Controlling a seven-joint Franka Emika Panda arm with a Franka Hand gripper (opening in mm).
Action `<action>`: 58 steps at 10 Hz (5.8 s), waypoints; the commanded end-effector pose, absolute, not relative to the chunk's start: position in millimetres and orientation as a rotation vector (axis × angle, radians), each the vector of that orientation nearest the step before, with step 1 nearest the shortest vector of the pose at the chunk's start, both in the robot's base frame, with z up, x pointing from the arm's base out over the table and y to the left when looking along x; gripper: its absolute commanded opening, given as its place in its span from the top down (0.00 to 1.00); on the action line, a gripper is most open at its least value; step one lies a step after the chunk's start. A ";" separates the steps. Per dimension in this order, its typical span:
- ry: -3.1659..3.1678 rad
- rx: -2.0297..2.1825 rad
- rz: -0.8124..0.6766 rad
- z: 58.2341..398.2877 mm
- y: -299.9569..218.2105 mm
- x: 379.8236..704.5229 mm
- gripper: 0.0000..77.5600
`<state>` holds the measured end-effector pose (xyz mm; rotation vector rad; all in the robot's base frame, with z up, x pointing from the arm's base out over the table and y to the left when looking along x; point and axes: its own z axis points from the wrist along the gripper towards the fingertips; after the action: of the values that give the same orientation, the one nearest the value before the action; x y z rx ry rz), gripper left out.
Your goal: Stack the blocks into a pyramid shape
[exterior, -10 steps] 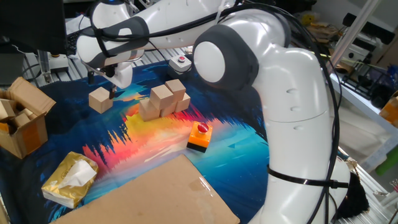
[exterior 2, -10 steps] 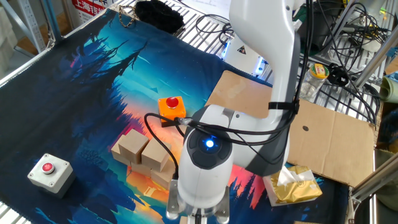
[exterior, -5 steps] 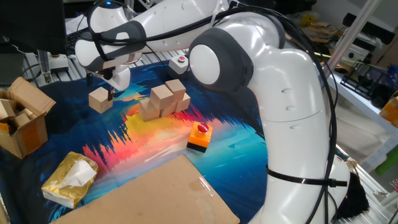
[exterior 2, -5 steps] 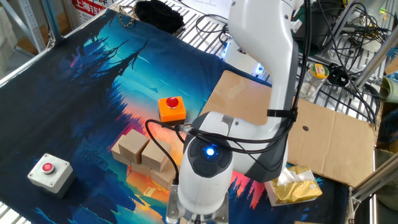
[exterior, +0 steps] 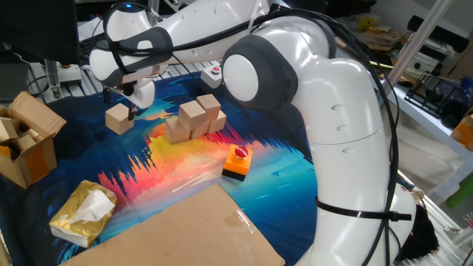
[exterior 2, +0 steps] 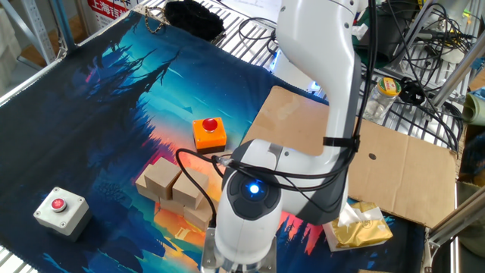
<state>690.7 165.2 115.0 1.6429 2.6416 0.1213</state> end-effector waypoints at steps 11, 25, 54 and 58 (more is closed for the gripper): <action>2.665 1.576 0.134 100.1 159.5 683.3 0.00; 2.647 1.578 0.130 98.8 160.1 683.3 0.98; 3.098 0.374 0.063 245.4 74.8 637.7 0.98; 3.068 0.448 0.024 245.4 74.8 637.7 0.98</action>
<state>636.2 75.3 240.5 0.3942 3.0992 0.0591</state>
